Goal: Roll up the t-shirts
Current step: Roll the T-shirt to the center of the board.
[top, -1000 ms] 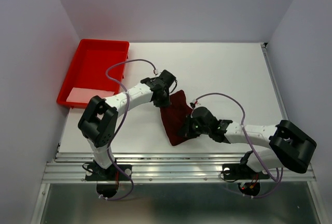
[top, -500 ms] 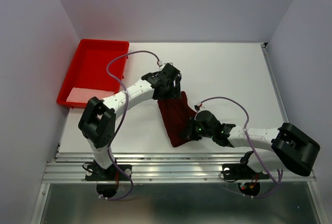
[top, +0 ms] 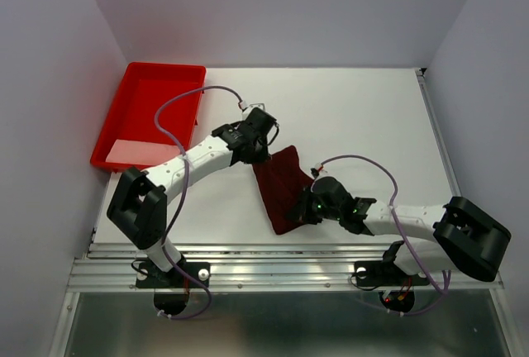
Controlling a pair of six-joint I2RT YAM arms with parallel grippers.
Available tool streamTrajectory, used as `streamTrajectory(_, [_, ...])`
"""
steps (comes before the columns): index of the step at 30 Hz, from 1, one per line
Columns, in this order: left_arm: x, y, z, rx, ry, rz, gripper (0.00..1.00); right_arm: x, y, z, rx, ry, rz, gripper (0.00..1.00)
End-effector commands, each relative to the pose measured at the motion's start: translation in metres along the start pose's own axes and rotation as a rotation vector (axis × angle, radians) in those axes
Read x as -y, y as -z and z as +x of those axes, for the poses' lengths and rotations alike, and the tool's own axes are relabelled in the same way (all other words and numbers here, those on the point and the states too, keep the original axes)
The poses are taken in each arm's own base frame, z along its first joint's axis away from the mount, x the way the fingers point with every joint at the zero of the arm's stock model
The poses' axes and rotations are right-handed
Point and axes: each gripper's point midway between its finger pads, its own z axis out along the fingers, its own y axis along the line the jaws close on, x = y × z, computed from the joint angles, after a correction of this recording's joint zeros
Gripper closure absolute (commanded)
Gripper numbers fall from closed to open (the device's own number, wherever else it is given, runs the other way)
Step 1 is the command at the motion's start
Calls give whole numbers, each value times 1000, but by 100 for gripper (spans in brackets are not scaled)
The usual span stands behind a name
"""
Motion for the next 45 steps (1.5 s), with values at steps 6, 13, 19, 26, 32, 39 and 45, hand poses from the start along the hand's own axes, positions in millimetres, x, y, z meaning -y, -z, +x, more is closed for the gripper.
streamTrajectory(6, [8,-17,3,2,-21,63,100,27,2,13,-28,3,87,99])
streamTrajectory(13, [29,-49,16,-49,-29,141,100,35,4,17,-31,-3,112,99])
streamTrajectory(19, [34,-71,21,-47,-18,157,100,43,5,23,-45,-7,127,99])
streamTrajectory(26, [30,-77,17,-31,-36,122,100,49,8,24,-49,11,149,98])
streamTrajectory(32, [37,-44,-15,36,-36,151,100,39,27,17,-63,61,164,68])
streamTrajectory(39, [46,5,-50,115,-39,210,100,18,55,-18,28,133,200,25])
streamTrajectory(45, [27,21,-59,133,-12,197,100,11,70,-41,84,180,265,20])
